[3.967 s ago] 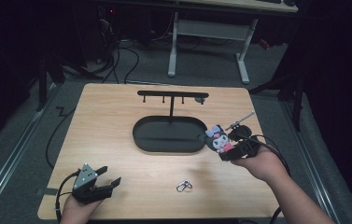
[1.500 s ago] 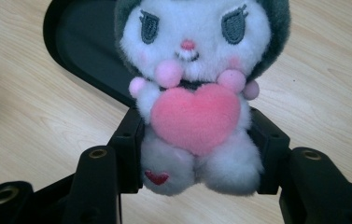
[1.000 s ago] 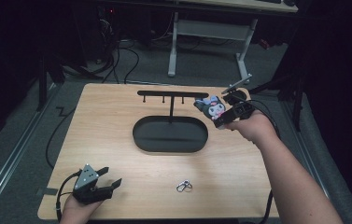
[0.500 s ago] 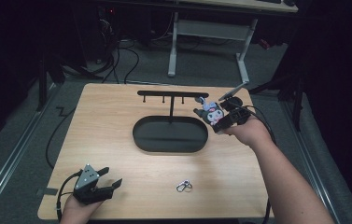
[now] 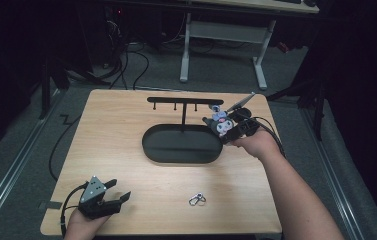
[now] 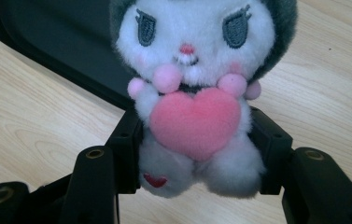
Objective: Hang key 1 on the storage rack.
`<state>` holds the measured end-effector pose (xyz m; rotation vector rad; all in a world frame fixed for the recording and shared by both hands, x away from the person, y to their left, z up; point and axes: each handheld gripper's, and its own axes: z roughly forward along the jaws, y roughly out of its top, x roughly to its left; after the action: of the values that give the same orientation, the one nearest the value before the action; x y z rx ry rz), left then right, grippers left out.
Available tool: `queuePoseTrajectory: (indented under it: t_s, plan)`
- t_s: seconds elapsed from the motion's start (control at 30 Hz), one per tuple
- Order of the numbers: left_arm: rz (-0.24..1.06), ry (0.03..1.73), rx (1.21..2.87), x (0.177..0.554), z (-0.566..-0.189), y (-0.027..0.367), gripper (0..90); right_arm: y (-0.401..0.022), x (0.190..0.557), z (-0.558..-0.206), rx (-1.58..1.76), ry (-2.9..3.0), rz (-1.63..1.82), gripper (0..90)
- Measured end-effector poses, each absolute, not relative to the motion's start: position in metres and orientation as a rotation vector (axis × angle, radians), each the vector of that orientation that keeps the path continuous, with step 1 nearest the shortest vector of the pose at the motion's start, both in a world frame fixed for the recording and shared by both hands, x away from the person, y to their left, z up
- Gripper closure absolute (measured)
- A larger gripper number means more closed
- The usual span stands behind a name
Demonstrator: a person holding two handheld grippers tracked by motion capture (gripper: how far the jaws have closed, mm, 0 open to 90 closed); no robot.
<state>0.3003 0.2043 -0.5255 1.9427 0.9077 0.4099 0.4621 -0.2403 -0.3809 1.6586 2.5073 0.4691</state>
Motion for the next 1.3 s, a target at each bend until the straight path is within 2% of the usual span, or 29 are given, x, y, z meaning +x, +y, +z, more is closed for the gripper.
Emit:
queuePoseTrajectory:
  t_s: [0.33,0.47,0.6,0.9,1.13,1.17,1.3]
  plan:
    - [0.411,0.899,1.956,0.300,-0.526,0.203,30.4,-0.238,0.465,-0.398,1.675,2.503,0.495,45.5]
    - [0.431,0.885,1.959,0.300,-0.525,0.202,30.4,-0.239,0.467,-0.404,1.710,2.468,0.547,34.6]
    - [0.429,0.886,1.957,0.300,-0.524,0.203,30.4,-0.239,0.464,-0.403,1.694,2.465,0.574,33.7]
    - [0.432,0.875,1.960,0.298,-0.521,0.198,31.4,-0.248,0.438,-0.402,1.667,2.455,0.641,36.4]
    - [0.411,0.858,1.966,0.292,-0.518,0.187,37.9,-0.256,0.398,-0.416,1.559,2.414,0.671,45.3]
    - [0.419,0.857,1.971,0.290,-0.517,0.184,41.7,-0.259,0.385,-0.422,1.541,2.400,0.707,48.3]
    - [0.418,0.858,1.974,0.288,-0.517,0.178,44.3,-0.264,0.364,-0.435,1.509,2.371,0.759,49.5]
